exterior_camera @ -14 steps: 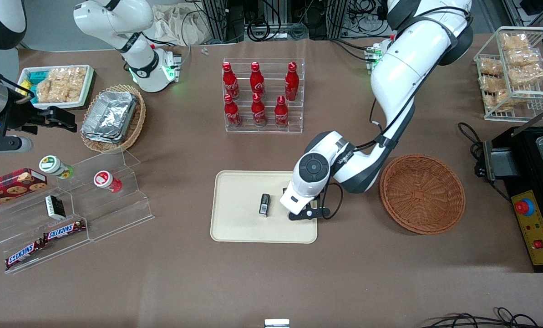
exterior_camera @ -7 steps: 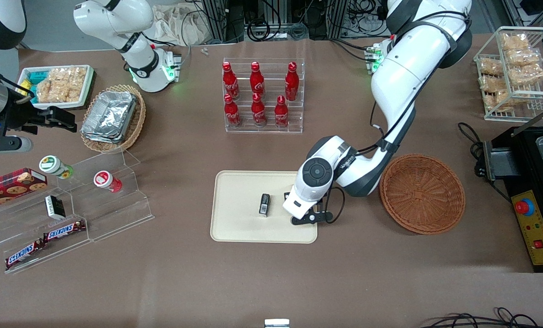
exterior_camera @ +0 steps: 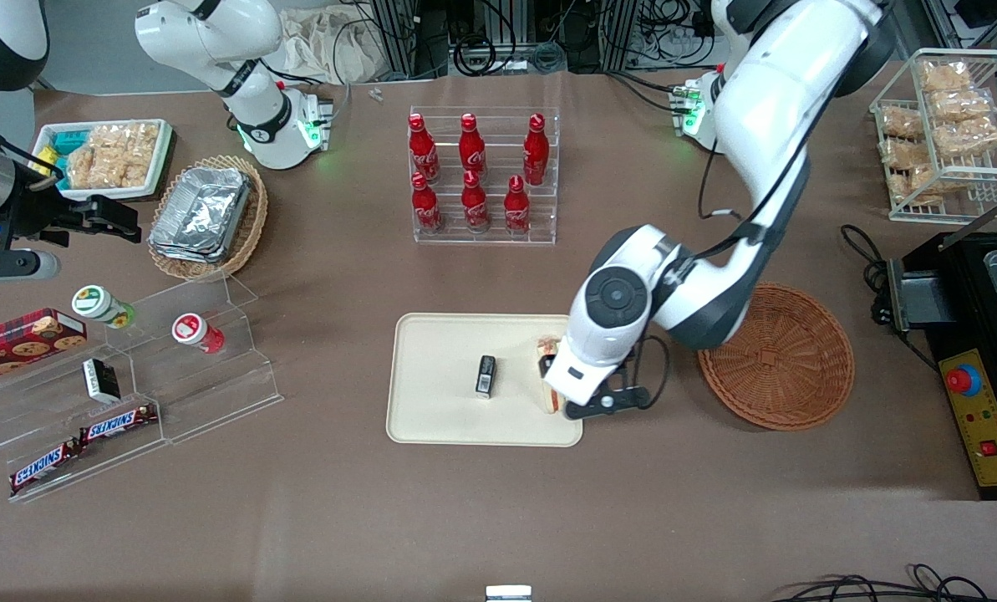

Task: Place sandwich from basket to tray

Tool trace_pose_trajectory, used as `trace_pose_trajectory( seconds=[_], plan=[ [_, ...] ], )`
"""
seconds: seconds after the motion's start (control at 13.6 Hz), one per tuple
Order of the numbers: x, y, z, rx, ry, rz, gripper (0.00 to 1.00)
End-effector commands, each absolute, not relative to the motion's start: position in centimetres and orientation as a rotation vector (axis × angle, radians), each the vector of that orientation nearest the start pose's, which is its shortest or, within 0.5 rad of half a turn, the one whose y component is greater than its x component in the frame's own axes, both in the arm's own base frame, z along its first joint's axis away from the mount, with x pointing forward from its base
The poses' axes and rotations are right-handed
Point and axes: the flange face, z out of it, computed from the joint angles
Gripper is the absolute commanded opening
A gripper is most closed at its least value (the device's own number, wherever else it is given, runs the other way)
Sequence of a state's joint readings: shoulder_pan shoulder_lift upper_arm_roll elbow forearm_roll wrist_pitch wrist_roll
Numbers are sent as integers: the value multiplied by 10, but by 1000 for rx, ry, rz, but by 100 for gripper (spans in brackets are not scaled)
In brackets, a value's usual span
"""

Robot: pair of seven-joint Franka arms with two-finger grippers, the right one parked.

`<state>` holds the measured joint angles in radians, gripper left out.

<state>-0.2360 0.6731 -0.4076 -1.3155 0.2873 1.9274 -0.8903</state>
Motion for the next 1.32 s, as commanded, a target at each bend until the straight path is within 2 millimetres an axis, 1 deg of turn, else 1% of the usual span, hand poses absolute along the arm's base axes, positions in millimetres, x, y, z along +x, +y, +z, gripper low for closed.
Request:
trace_pose_trajectory(
  seconds=[0.0,0.07,0.15,0.22,0.29,0.37,0.51,0.66,0.73,0.88,1.03,1.1,1.17,1.25],
  plan=[
    [632,-301,439,-3124,-437,39,100],
    [629,-274,463,-3140,-411,93,100],
    [625,-239,482,-3143,-388,145,100],
    [616,-216,497,-3148,-342,167,100],
    [601,-201,506,-3133,-290,155,100],
    [590,-177,510,-3119,-264,149,100],
    [571,-134,511,-3093,-200,166,100],
    [560,-103,518,-3081,-119,161,100],
    [559,-89,520,-3082,-110,164,100],
    [560,-74,517,-3083,-70,180,100],
    [552,-73,516,-3073,-67,181,100],
    [548,-74,512,-3068,-62,195,100],
    [543,-77,508,-3063,-47,198,100],
    [540,-81,508,-3060,-33,186,100]
  ],
)
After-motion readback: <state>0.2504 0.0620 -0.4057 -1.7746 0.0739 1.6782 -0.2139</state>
